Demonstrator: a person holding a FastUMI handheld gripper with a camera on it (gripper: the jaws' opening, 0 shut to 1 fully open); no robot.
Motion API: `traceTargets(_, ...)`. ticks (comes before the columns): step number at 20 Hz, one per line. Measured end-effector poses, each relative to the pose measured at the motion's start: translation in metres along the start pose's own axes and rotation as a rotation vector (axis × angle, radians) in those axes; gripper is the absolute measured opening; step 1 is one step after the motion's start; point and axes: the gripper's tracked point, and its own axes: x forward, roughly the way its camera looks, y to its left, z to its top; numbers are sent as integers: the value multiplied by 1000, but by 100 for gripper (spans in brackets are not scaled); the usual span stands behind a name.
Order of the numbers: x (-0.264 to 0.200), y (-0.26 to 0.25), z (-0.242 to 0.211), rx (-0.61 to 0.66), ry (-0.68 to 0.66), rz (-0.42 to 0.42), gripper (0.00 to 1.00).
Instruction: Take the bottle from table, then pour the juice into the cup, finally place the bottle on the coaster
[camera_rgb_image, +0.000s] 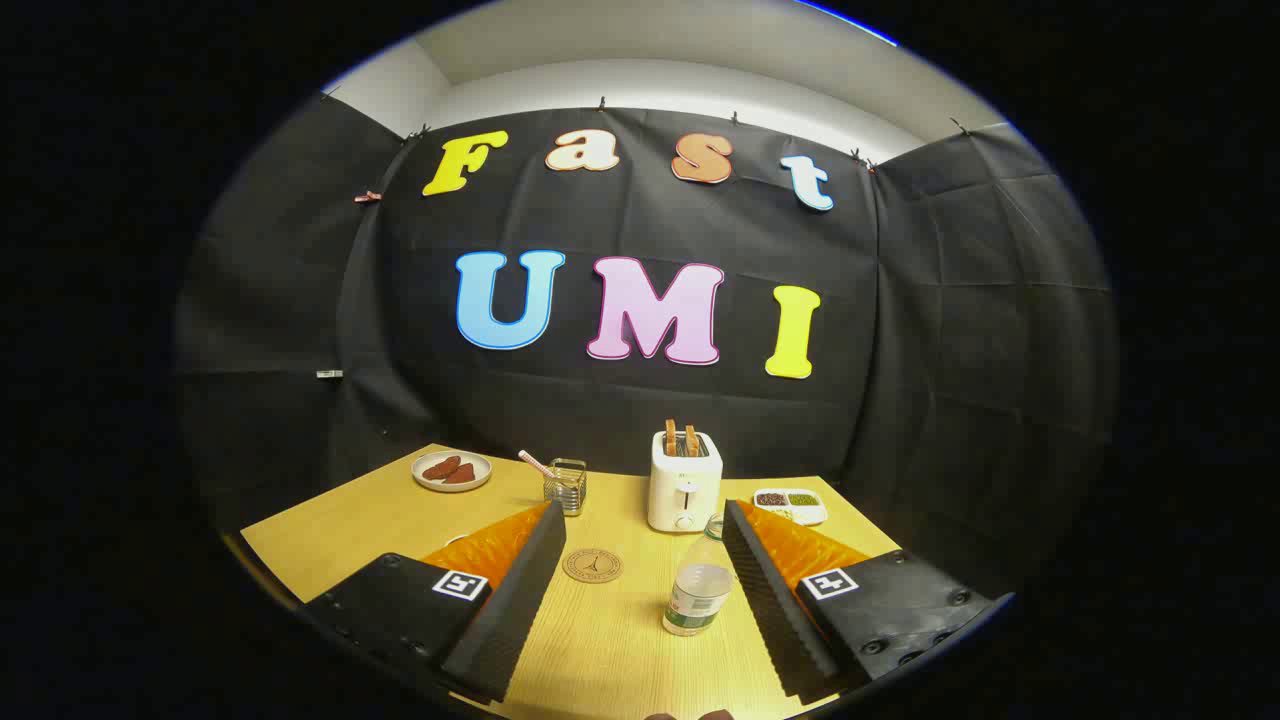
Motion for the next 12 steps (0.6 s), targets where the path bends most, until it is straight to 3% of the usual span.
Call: traceTargets(12, 9, -10, -9, 23, 41, -30, 97)
